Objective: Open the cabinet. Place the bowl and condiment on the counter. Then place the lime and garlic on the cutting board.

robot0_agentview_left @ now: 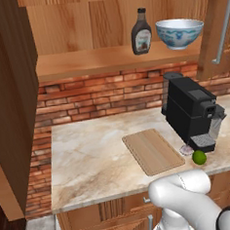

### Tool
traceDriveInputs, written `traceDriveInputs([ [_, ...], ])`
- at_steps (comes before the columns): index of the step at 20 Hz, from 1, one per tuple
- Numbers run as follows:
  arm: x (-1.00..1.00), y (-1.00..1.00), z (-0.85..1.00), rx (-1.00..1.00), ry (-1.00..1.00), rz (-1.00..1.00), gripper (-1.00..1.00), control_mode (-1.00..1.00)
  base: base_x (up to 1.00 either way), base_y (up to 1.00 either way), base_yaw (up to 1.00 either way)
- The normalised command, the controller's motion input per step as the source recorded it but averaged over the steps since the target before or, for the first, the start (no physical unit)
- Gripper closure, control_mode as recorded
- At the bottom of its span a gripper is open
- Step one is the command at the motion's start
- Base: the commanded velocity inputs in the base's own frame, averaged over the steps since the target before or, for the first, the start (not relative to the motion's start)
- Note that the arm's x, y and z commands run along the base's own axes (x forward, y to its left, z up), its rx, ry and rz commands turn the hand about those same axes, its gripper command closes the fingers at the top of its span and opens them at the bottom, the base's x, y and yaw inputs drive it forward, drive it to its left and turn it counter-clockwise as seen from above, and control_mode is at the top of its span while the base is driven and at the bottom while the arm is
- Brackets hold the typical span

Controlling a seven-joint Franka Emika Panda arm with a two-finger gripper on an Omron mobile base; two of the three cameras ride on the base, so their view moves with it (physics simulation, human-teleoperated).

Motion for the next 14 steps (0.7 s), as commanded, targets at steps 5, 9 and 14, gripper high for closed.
traceDriveInputs([
  [5,-0.34,0.65,0.22,-0.15,0.0,0.0,-1.0,-1.0,0.0,0.0,0.0],
  [9,-0.14,0.93,0.32,-0.28,0.0,0.0,-1.0,-1.0,0.0,0.0,0.0],
  [14,-0.14,0.76,0.29,-0.28,0.0,0.0,-1.0,-1.0,0.0,0.0,0.0],
])
